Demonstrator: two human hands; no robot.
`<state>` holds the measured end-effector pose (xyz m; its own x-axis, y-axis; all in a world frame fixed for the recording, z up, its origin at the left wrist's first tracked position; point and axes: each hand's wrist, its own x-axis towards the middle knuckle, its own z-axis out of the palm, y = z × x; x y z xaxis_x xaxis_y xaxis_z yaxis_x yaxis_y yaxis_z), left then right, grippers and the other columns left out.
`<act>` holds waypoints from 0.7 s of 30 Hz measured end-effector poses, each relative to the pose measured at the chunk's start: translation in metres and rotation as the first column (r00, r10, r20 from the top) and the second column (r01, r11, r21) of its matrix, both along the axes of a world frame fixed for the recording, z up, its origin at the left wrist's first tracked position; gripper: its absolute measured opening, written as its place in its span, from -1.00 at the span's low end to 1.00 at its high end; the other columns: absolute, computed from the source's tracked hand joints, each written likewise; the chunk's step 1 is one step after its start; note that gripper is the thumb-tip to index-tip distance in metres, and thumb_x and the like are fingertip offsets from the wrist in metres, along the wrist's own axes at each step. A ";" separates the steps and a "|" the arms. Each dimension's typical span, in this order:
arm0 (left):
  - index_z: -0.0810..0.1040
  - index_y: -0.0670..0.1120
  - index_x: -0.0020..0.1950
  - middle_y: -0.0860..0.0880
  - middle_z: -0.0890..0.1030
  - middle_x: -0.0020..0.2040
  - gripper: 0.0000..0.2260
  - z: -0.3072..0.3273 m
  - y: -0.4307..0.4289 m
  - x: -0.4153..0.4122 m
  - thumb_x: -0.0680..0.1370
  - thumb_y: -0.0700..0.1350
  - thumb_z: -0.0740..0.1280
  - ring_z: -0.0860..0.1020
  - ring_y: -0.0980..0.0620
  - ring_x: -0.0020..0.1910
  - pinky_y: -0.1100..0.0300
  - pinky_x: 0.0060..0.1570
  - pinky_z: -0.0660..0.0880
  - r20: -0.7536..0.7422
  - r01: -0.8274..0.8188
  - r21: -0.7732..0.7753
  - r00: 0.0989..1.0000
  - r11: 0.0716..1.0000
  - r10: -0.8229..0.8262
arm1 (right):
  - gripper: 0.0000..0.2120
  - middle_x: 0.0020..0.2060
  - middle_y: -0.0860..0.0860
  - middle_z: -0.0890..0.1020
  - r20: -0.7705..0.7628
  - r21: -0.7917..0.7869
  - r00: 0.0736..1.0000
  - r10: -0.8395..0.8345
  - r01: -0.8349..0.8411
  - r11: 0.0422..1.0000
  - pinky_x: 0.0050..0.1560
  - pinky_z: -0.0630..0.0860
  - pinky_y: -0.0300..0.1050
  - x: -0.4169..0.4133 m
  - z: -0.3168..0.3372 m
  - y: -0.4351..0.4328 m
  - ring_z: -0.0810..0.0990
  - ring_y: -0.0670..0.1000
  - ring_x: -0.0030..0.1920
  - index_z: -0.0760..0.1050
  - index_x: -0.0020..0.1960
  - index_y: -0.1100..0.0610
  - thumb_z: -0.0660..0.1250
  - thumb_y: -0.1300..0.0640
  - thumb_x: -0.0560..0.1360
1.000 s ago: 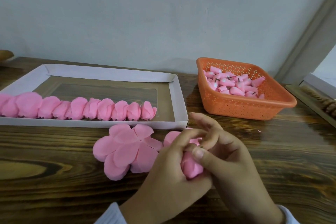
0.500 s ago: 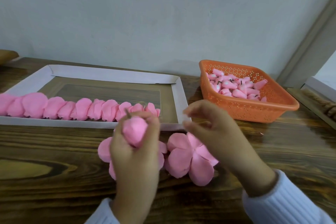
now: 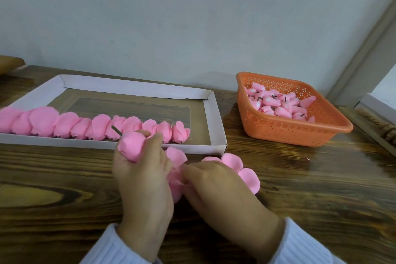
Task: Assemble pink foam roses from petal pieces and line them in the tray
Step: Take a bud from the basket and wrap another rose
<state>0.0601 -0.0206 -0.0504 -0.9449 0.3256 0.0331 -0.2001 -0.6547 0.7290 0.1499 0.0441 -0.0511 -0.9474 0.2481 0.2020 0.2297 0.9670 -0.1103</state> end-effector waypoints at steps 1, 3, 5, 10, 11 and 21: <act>0.31 -0.04 -0.29 0.09 0.26 -0.56 -0.69 -0.001 0.000 0.000 0.53 -0.39 0.25 0.19 0.18 -0.60 0.38 -0.61 0.16 -0.013 -0.001 -0.009 1.000 1.000 0.001 | -0.84 0.02 0.00 0.60 -0.028 -0.032 0.999 -0.026 0.025 0.999 0.06 0.36 -0.10 0.001 0.001 0.001 0.51 0.02 0.04 0.51 0.06 0.10 0.16 0.18 0.60; 0.32 -0.04 -0.30 0.08 0.25 -0.55 -0.69 -0.002 -0.001 0.000 0.52 -0.39 0.25 0.19 0.17 -0.58 0.37 -0.60 0.15 -0.049 0.002 -0.021 0.999 1.000 -0.003 | -0.87 -0.11 0.00 0.63 -0.192 -0.337 0.959 -0.209 0.136 0.932 -0.04 0.42 -0.14 0.004 0.006 0.003 0.52 -0.07 -0.10 0.54 -0.07 0.15 0.23 0.17 0.58; 0.34 -0.04 -0.31 0.07 0.26 -0.54 -0.70 -0.003 -0.002 0.001 0.50 -0.38 0.28 0.20 0.15 -0.58 0.36 -0.60 0.17 -0.112 0.001 -0.033 0.994 0.999 -0.005 | -0.87 -0.27 0.15 0.59 -0.284 -0.723 0.821 -0.496 0.156 0.673 -0.13 0.47 0.01 0.008 0.017 0.010 0.52 -0.03 -0.23 0.50 -0.16 0.28 0.27 0.25 0.53; 0.40 -0.02 -0.33 0.10 0.31 -0.57 -0.79 -0.009 0.000 0.007 0.43 -0.25 0.34 0.26 0.16 -0.60 0.36 -0.59 0.23 -0.209 0.065 -0.139 0.973 0.988 -0.093 | -0.74 -0.33 0.08 0.67 0.070 -0.978 0.603 -0.794 -0.115 -0.174 -0.10 0.61 -0.01 0.027 0.027 0.044 0.64 0.04 -0.22 0.65 -0.25 0.18 0.26 0.26 0.55; 0.42 0.01 -0.35 0.10 0.33 -0.56 -0.82 -0.010 0.001 0.009 0.40 -0.19 0.35 0.27 0.15 -0.59 0.34 -0.58 0.24 -0.240 0.101 -0.189 0.960 0.977 -0.146 | -0.81 -0.22 0.12 0.68 0.130 -0.953 0.592 -0.796 -0.148 -0.265 -0.06 0.60 0.04 0.030 0.025 0.049 0.63 0.08 -0.14 0.65 -0.17 0.20 0.30 0.23 0.55; 0.49 0.10 -0.21 0.20 0.60 -0.20 -0.88 -0.026 0.006 0.027 0.44 -0.08 0.41 0.56 0.27 -0.24 0.49 -0.32 0.42 -0.647 -0.052 -0.632 0.585 0.774 -0.489 | -0.72 -0.16 0.21 0.70 0.053 -0.941 0.640 -0.767 -0.225 -0.253 -0.26 0.64 -0.03 0.039 0.015 0.048 0.69 0.09 -0.21 0.57 0.06 0.28 0.42 0.25 0.36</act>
